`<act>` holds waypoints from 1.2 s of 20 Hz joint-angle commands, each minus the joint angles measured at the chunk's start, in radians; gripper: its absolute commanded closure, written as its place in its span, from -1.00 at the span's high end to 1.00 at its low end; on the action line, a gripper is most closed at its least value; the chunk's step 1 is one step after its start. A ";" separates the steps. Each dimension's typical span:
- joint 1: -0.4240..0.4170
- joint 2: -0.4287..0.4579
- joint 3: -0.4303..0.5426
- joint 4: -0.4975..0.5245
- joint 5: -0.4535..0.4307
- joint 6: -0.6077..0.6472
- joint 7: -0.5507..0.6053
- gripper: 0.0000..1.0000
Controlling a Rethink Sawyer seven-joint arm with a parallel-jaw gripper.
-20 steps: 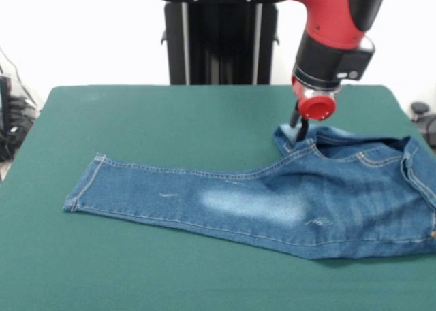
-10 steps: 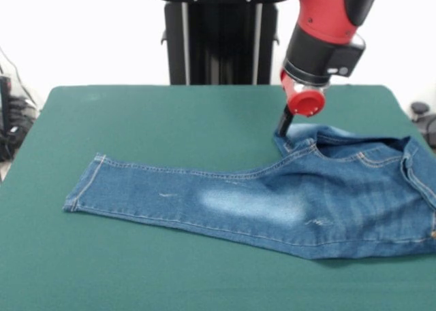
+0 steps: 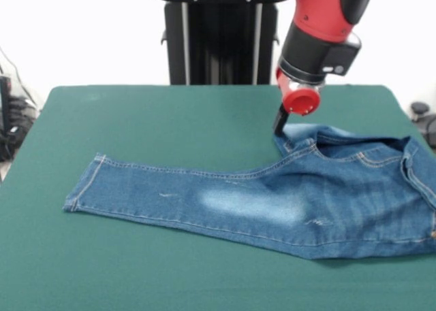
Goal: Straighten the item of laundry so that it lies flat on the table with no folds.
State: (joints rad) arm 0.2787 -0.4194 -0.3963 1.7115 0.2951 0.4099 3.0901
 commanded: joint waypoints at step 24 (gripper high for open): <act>-0.015 -0.186 0.022 -0.071 -0.095 0.277 -0.011 -1.00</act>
State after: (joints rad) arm 0.2723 -0.6155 -0.4110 1.6869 0.2512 0.5663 3.0901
